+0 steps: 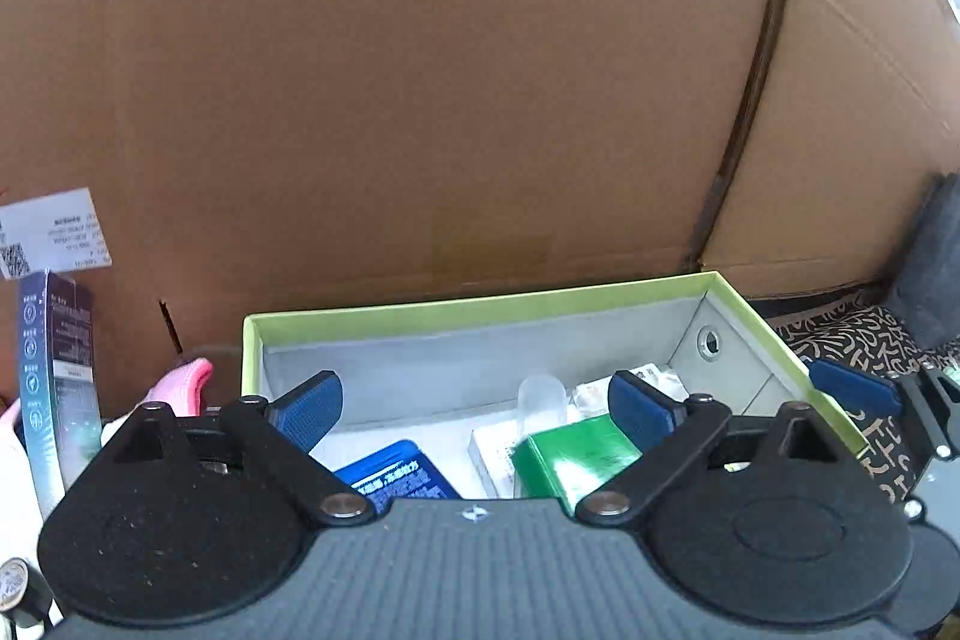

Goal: Organize objects
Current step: 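Carry the green box and swab bag into the shoebox and release both, then move both open tools back toward the white gloves and tape roll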

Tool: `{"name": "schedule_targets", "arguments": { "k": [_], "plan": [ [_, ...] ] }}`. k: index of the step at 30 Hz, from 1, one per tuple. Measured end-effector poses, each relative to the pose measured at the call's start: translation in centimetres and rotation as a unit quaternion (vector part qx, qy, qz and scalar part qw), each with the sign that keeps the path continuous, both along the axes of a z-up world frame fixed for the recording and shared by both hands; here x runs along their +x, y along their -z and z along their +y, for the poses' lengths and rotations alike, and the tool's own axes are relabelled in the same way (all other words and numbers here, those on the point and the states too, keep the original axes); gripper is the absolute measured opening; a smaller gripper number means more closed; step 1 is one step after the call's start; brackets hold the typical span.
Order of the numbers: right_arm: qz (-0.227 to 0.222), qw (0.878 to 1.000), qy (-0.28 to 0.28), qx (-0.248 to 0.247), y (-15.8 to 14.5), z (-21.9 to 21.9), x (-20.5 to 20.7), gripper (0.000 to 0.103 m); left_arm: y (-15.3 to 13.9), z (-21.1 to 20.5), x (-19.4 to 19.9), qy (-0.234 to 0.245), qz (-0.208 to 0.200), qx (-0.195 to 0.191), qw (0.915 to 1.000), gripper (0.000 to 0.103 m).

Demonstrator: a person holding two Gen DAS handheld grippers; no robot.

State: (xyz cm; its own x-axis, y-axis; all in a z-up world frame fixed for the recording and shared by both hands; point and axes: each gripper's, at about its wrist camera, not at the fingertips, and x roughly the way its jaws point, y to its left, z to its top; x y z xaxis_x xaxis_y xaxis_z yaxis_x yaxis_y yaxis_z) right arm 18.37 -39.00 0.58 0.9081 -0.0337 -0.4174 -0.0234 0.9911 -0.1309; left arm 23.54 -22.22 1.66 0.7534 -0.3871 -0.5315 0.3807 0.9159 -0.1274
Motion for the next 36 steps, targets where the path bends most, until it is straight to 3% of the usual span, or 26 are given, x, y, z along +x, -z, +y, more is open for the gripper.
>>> {"name": "schedule_targets", "arguments": {
  "k": [4,11,15,20,27,36],
  "plan": [
    [0.001,1.000,0.004,0.030,-1.2,-0.4,-0.5,0.103,-0.6,1.1,-1.1,0.019,-0.021,-0.003,0.9996,0.098],
    [-0.010,1.000,0.011,0.017,-4.2,2.4,-3.1,0.103,-2.2,4.2,-4.7,0.040,-0.046,-0.026,0.9978,0.098],
    [-0.011,1.000,0.009,0.020,-5.7,4.7,-5.3,0.103,-2.8,8.6,-7.5,0.022,-0.052,-0.055,0.9969,0.098],
    [-0.029,0.999,-0.023,0.039,-6.2,8.7,-8.5,0.103,-2.9,14.2,-11.3,-0.019,-0.067,-0.048,0.9965,0.098],
    [-0.019,0.994,-0.086,0.058,-4.8,14.7,-11.1,0.103,-0.3,21.0,-14.4,-0.083,-0.041,-0.027,0.9954,0.098],
    [0.053,0.986,-0.141,0.077,-0.4,20.7,-10.7,0.103,3.9,27.3,-15.6,-0.118,0.008,-0.016,0.9929,0.098]
  ]
}}
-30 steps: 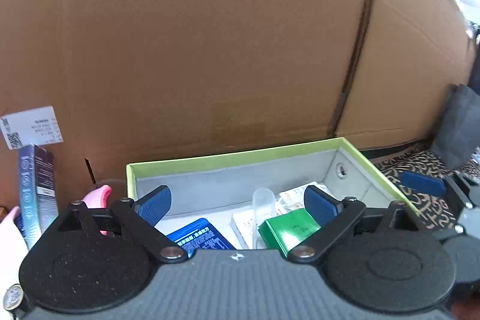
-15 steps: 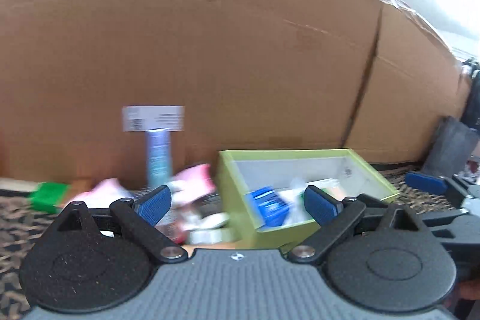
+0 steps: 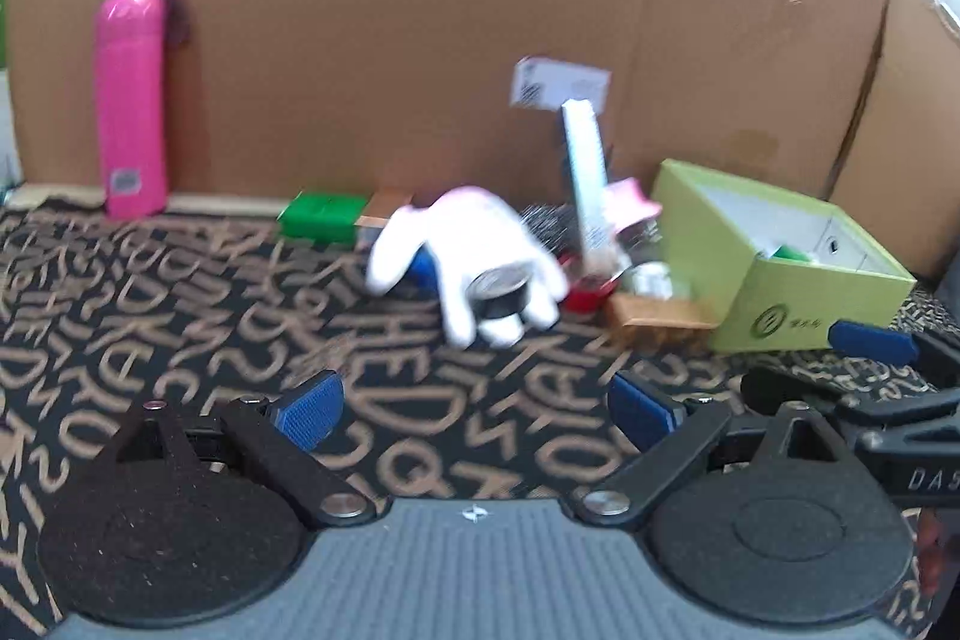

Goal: Organize objects
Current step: 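Move both open tools back toward the white gloves and tape roll, then grasp the white glove with the left tool while the right tool grasps the black tape roll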

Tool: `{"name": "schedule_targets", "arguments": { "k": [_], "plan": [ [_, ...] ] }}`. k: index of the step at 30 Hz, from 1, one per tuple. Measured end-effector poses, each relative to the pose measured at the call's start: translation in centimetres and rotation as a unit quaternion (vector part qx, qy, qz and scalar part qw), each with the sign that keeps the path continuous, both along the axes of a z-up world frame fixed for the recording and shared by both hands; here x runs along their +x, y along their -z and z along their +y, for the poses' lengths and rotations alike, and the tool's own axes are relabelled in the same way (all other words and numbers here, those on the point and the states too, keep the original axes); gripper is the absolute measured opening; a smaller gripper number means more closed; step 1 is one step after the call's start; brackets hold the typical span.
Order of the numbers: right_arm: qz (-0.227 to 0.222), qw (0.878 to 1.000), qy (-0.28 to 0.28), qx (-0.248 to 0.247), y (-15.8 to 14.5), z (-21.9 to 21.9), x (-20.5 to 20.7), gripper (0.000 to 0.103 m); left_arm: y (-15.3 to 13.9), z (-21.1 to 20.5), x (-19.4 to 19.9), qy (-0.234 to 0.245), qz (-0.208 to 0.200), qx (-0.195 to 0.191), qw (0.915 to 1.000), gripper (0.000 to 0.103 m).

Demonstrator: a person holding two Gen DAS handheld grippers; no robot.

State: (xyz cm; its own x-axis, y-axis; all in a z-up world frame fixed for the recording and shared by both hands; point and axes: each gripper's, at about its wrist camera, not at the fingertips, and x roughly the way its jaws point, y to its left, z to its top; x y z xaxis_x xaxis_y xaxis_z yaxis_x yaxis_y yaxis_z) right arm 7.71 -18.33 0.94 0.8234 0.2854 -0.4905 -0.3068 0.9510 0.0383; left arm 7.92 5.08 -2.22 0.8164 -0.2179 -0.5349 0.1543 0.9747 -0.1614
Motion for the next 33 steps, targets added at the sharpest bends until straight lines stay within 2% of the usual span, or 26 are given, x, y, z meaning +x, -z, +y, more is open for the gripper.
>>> {"name": "schedule_targets", "arguments": {
  "k": [6,10,15,16,17,18,20,22,27,31,33],
  "plan": [
    [0.045,0.999,-0.014,0.011,2.4,1.8,-0.2,0.103,0.9,1.4,2.4,-0.008,0.012,-0.025,0.9996,0.096],
    [0.058,0.998,-0.012,0.012,2.9,2.3,-0.2,0.098,1.3,0.6,6.0,-0.013,0.011,-0.030,0.9994,0.087],
    [0.065,0.998,-0.010,0.003,3.1,2.3,-0.3,0.091,2.5,-0.4,10.3,-0.012,0.033,-0.029,0.9990,0.059],
    [0.068,0.998,-0.010,0.002,3.1,2.3,-0.3,0.085,2.7,-0.6,10.8,-0.010,0.036,-0.027,0.9989,0.046],
    [0.070,0.998,-0.009,0.002,3.2,2.3,-0.2,0.079,3.0,-0.8,11.3,-0.007,0.042,-0.022,0.9988,0.022],
    [0.072,0.997,-0.008,0.002,3.2,2.3,0.0,0.076,3.2,-0.9,11.6,-0.002,0.048,-0.014,0.9987,0.012],
    [0.076,0.997,-0.009,0.000,3.3,2.5,0.4,0.061,3.2,-0.8,11.2,0.009,0.039,-0.010,0.9991,0.004],
    [0.075,0.997,-0.014,-0.003,3.2,2.8,0.8,0.055,3.0,-0.6,10.0,0.024,0.038,-0.010,0.9989,0.003],
    [0.069,0.997,-0.031,-0.008,3.2,4.3,2.4,0.054,2.6,1.4,4.7,0.040,0.043,-0.028,0.9979,0.003],
    [0.064,0.997,-0.054,-0.002,3.2,6.2,3.5,0.054,2.4,3.8,0.4,0.031,0.051,-0.032,0.9977,0.003],
    [0.064,0.996,-0.069,-0.005,3.5,7.4,4.0,0.054,2.2,5.1,-1.2,0.012,0.048,-0.041,0.9980,0.003]
  ]
}}
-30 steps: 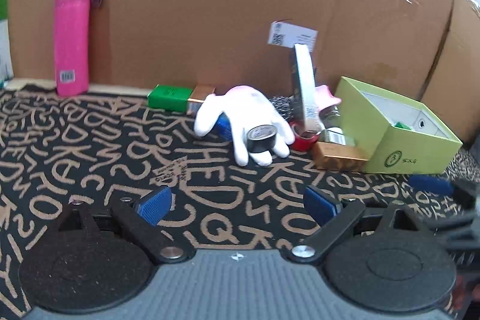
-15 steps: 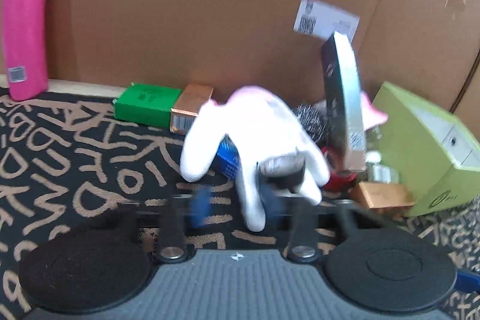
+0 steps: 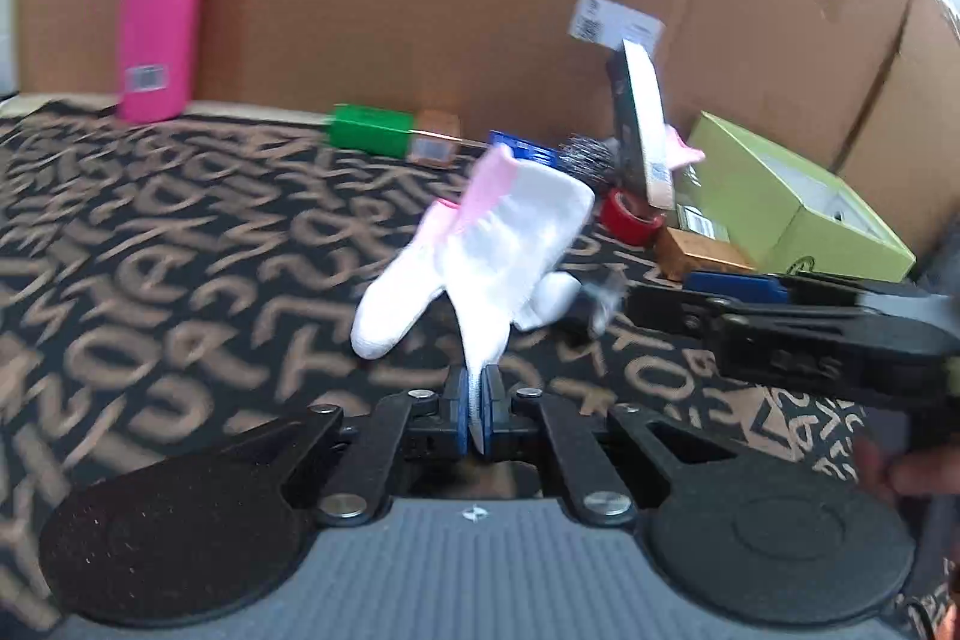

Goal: Organize objects
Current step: 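Grasp the white glove with the left tool while the right tool grasps the black tape roll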

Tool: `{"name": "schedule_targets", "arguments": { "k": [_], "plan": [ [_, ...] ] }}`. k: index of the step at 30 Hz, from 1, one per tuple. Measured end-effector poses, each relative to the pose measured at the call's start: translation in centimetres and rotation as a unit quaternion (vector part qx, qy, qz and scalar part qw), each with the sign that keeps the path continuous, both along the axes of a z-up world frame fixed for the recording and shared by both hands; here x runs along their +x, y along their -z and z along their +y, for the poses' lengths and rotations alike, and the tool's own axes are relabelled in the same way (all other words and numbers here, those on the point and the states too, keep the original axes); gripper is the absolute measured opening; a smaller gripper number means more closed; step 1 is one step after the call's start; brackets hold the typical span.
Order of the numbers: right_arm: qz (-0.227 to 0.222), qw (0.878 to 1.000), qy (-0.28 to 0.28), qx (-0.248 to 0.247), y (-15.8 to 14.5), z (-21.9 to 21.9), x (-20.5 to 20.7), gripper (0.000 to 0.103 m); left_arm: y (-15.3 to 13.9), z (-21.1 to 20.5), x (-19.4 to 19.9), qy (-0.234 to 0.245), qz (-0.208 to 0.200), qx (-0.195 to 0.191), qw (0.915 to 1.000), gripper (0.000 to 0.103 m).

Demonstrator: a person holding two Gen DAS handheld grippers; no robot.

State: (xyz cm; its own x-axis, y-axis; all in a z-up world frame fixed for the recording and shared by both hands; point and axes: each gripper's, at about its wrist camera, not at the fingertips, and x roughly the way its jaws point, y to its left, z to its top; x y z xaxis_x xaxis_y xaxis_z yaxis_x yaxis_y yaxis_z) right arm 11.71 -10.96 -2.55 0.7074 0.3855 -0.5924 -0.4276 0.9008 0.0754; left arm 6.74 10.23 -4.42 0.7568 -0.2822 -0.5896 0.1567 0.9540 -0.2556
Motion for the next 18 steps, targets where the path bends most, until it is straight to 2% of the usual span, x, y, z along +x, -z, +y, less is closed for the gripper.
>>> {"name": "schedule_targets", "arguments": {
  "k": [3,7,8,10,15,18],
  "plan": [
    [-0.001,1.000,-0.022,-0.007,0.5,1.8,0.4,0.054,-0.5,1.9,-1.3,-0.027,-0.004,-0.005,0.9996,0.012],
    [0.002,0.999,-0.027,-0.020,1.4,3.3,0.9,0.054,-1.5,2.9,-1.4,-0.053,-0.029,-0.017,0.9980,0.057],
    [0.008,0.999,-0.029,-0.019,1.6,3.4,1.0,0.054,-1.7,2.6,-1.3,-0.051,-0.040,-0.013,0.9978,0.063],
    [0.014,0.999,-0.029,-0.021,2.1,3.3,0.9,0.047,-1.9,1.4,-0.5,-0.030,-0.063,0.001,0.9976,0.065],
    [0.016,0.999,-0.026,-0.018,1.7,1.7,-0.9,0.047,-1.4,-2.4,2.8,0.025,-0.080,0.037,0.9958,0.068],
    [0.021,1.000,-0.010,-0.009,1.7,-0.2,-2.1,0.047,-0.5,-3.8,4.7,0.027,-0.072,0.068,0.9947,0.066]
  ]
}}
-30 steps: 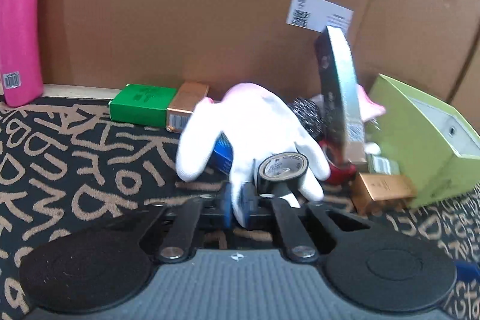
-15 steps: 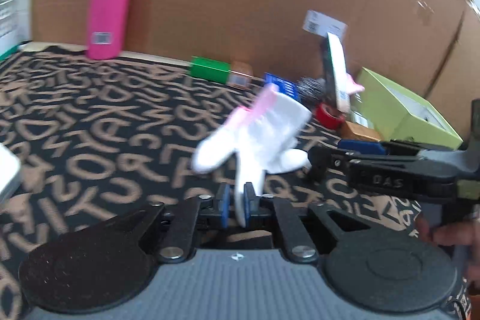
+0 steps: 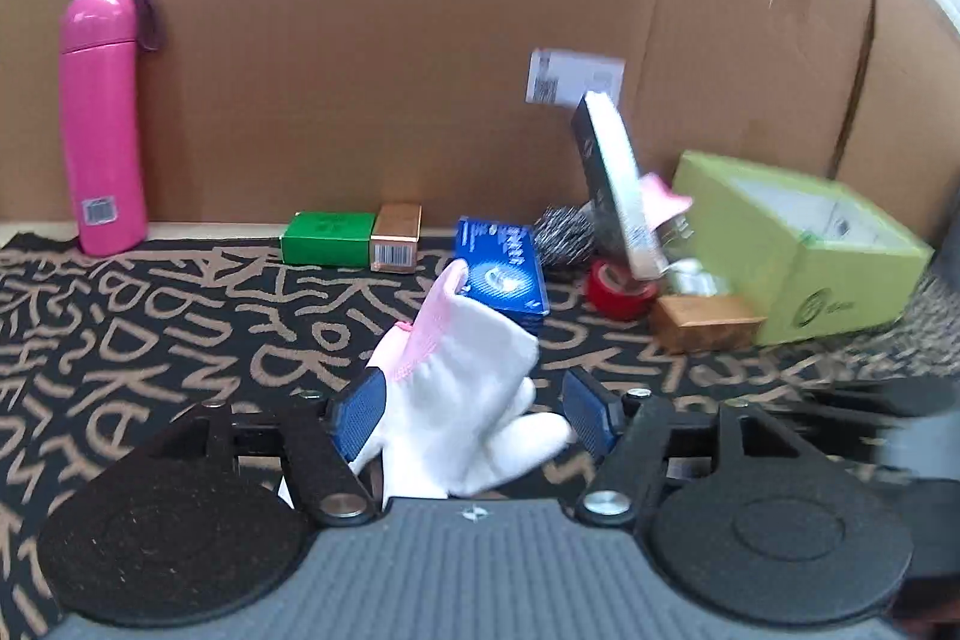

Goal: Organize objects
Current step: 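Grasp the white glove with the left tool while the right tool grasps the black tape roll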

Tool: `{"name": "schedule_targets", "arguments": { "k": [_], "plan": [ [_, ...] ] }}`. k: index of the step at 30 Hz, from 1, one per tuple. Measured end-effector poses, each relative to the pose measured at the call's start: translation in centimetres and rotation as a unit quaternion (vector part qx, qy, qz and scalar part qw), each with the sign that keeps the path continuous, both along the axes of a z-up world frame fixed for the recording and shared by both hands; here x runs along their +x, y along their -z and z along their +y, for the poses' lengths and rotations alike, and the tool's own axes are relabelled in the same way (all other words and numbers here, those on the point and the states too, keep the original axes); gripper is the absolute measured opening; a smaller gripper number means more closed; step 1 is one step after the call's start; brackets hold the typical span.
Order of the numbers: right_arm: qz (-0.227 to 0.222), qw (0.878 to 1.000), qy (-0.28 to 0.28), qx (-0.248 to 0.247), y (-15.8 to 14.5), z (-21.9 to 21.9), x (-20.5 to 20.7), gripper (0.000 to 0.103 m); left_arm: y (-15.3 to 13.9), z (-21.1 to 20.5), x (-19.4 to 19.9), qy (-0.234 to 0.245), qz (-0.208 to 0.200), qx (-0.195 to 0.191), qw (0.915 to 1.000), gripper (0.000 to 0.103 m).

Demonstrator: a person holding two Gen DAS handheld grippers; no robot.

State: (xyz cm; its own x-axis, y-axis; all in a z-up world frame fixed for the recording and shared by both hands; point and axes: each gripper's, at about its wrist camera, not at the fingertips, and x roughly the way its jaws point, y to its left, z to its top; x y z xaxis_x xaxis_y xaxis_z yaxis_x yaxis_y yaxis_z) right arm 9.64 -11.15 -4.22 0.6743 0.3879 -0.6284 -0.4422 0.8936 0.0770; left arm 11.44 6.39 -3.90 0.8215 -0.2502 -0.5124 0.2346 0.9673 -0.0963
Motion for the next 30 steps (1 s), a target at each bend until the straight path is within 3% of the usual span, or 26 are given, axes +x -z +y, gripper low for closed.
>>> {"name": "schedule_targets", "arguments": {
  "k": [1,2,3,11,13,17,22,30],
  "plan": [
    [0.004,1.000,0.007,0.003,0.1,-0.7,-0.3,0.047,0.4,-0.2,0.7,0.001,0.015,0.003,0.9999,0.051],
    [0.006,1.000,0.014,0.006,0.2,-1.4,-0.6,0.047,0.7,-0.1,1.4,0.006,0.037,-0.001,0.9993,0.020],
    [0.010,1.000,0.020,0.009,0.3,-2.0,-0.9,0.047,1.1,0.1,2.0,0.008,0.062,-0.008,0.9980,0.014],
    [0.007,0.999,0.033,0.033,0.6,-4.0,-1.6,0.047,1.1,0.4,1.2,-0.008,0.066,-0.001,0.9978,0.014],
    [0.004,0.999,0.032,0.035,0.6,-4.2,-1.8,0.047,0.7,0.1,1.2,-0.006,0.072,0.002,0.9974,0.006],
    [-0.012,0.998,0.038,0.038,-0.1,-4.9,-2.7,0.047,-1.1,-0.7,0.4,0.013,0.066,-0.013,0.9976,0.005],
    [-0.043,0.996,0.058,0.055,-2.2,-7.3,-3.7,0.047,-5.2,-3.9,-1.1,0.066,0.025,-0.027,0.9972,0.005],
    [-0.112,0.986,0.103,0.063,-6.2,-13.0,-4.2,0.047,-11.1,-12.3,-0.3,0.164,-0.026,-0.028,0.9857,0.005]
  ]
}}
